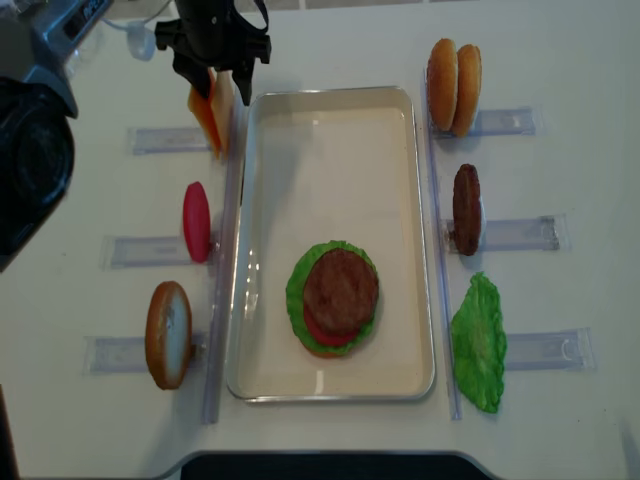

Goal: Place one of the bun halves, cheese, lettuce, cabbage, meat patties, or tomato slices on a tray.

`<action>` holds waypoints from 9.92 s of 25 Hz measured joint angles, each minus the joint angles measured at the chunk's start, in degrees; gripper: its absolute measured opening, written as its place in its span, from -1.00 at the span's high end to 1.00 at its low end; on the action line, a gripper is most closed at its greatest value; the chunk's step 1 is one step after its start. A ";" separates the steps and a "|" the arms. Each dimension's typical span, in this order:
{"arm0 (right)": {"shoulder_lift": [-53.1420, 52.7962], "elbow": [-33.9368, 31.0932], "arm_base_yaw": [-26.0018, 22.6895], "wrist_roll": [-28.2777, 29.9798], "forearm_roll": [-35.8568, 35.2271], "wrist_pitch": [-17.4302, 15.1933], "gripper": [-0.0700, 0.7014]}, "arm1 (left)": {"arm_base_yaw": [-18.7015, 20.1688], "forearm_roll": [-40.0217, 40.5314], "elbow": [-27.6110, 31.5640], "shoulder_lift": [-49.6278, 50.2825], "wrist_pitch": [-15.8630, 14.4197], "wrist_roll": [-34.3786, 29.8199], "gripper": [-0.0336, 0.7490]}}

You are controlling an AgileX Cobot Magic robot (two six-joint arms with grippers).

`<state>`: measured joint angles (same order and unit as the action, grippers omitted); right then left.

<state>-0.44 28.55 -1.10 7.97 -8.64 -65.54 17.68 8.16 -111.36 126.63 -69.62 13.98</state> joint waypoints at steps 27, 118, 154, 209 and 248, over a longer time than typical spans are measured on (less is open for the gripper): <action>0.00 0.00 0.00 0.00 -0.02 0.00 -0.58 | 0.00 1.59 -1.19 0.61 -0.35 -2.61 0.82; 0.00 0.00 0.00 0.00 -0.02 0.00 -0.58 | 16.09 -54.98 59.65 -36.25 34.37 -17.29 0.83; 0.00 0.00 0.00 0.00 -0.06 0.00 -0.58 | 16.09 -53.21 59.65 -34.11 33.05 -18.58 0.82; 0.00 0.00 0.00 0.00 -0.06 0.12 -0.58 | 16.09 -27.75 58.92 -38.50 25.95 1.35 -0.65; 0.00 -0.04 0.00 0.00 -0.06 0.12 -0.58 | 11.04 -2.33 37.73 -38.49 -0.24 4.20 -0.64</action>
<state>-0.44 28.51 -1.10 7.97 -8.70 -65.42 28.72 5.83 -73.63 88.14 -69.86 18.19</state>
